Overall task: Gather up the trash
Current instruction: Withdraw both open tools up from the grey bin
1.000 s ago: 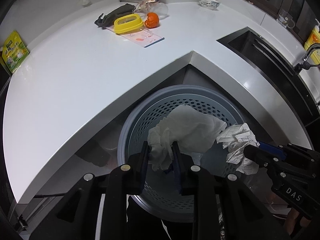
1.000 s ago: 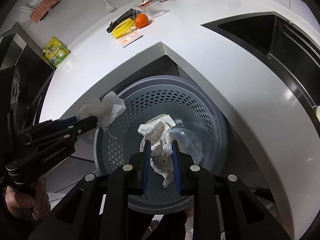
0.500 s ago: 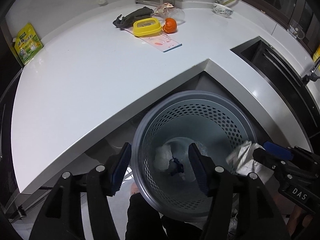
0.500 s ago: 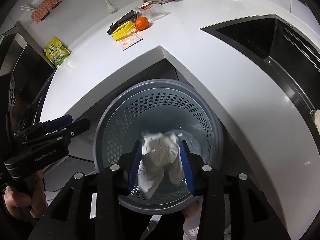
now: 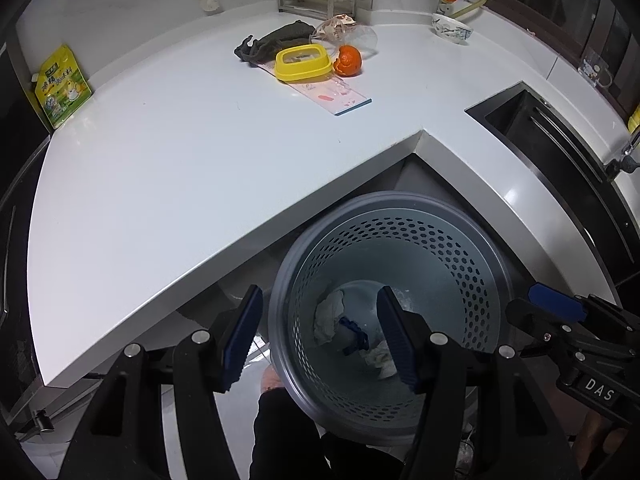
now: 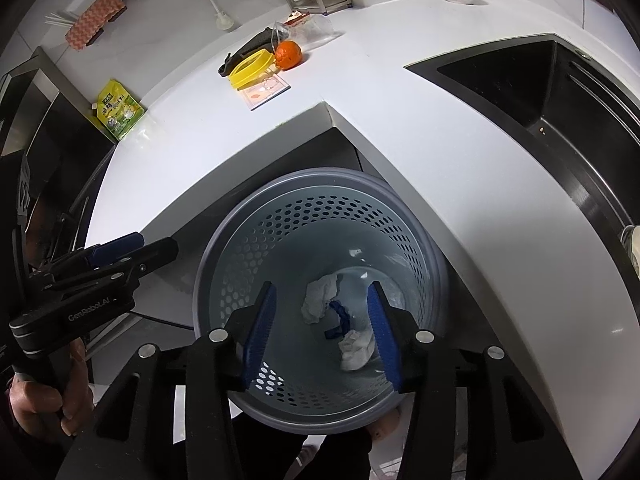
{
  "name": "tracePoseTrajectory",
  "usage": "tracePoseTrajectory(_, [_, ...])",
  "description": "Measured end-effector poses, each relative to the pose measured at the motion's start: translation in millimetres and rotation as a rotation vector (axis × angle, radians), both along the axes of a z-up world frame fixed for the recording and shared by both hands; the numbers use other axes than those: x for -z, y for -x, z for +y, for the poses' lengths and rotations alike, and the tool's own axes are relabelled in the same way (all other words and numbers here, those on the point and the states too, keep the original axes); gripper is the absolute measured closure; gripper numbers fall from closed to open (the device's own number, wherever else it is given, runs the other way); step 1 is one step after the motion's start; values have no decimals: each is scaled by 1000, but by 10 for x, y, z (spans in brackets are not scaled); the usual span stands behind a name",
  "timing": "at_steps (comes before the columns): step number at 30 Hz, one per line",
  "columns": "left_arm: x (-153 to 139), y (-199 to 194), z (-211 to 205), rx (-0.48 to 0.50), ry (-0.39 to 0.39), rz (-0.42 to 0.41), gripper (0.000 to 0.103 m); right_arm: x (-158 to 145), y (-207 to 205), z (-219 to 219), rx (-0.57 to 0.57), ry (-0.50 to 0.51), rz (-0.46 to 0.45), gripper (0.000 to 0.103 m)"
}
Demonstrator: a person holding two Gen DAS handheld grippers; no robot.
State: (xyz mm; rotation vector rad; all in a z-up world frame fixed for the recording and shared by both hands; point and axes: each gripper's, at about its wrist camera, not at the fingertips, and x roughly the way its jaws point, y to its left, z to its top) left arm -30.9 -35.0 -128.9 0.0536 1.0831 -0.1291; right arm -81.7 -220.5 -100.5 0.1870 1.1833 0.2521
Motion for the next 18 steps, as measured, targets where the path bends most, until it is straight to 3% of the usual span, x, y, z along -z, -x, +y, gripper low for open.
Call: tracePoseTrajectory(18, [-342,-255,162,-37,36,-71,27,-220,-272,12,22,9,-67,52])
